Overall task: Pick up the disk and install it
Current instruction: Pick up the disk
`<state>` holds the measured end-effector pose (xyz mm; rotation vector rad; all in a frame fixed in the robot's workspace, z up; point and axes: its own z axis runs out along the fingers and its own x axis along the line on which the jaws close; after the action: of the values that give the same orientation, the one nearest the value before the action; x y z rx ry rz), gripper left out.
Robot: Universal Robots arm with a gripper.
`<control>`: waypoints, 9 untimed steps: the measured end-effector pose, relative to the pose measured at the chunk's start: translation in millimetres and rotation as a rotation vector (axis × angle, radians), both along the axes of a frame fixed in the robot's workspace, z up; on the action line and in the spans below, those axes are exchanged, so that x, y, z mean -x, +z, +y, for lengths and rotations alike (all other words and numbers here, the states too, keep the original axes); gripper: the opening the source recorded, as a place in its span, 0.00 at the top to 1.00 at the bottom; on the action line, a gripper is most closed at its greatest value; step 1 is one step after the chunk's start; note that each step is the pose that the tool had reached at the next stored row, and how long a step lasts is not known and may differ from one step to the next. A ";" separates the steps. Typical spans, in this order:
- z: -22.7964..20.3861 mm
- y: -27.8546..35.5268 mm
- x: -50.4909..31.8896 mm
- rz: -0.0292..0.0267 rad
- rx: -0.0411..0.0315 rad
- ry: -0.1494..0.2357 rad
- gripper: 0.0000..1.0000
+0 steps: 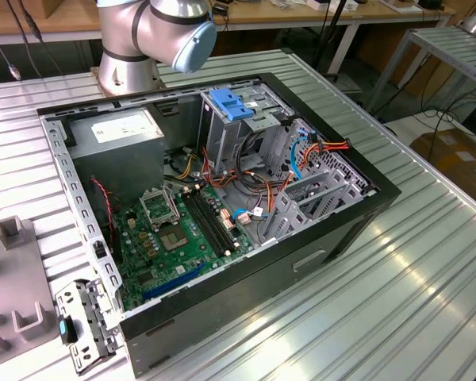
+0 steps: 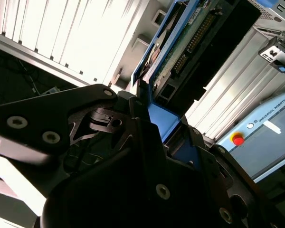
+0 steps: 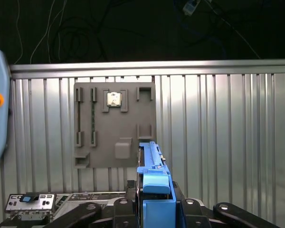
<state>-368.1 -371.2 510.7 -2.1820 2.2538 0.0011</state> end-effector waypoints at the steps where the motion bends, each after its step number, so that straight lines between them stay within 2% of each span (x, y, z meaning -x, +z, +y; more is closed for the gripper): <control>1: 0.0 0.1 -1.2 0.0001 0.0001 0.000 0.63; 9: 0.0 0.0 -11.6 0.0001 0.0000 0.000 0.63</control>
<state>-356.5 -371.3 510.7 -2.1822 2.2538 0.0012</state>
